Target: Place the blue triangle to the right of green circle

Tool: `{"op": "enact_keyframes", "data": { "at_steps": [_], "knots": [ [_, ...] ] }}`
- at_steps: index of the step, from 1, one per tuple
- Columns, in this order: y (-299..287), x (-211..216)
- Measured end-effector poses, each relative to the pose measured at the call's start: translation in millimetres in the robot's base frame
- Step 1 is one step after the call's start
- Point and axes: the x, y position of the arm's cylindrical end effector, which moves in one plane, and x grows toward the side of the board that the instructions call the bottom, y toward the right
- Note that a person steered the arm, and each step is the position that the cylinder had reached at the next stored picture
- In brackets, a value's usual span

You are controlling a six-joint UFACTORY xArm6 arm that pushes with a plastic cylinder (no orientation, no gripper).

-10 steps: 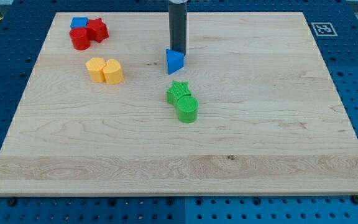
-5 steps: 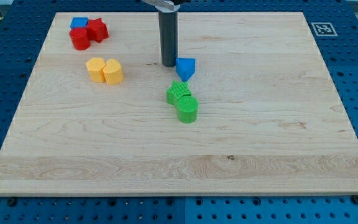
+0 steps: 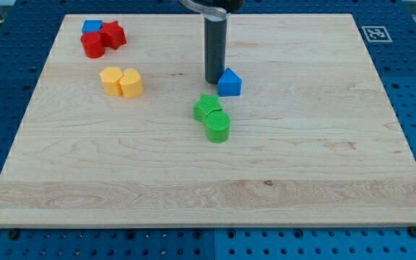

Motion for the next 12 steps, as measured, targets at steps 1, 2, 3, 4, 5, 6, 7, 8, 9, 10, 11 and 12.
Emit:
{"op": "enact_keyframes", "data": {
  "at_steps": [1, 2, 3, 4, 5, 6, 7, 8, 9, 10, 11, 12],
  "knots": [
    [20, 0],
    [29, 6],
    [29, 24],
    [35, 27],
    [59, 26],
    [73, 26],
    [87, 26],
    [106, 32],
    [114, 41],
    [115, 47],
    [113, 49],
    [110, 53]
  ]
}}
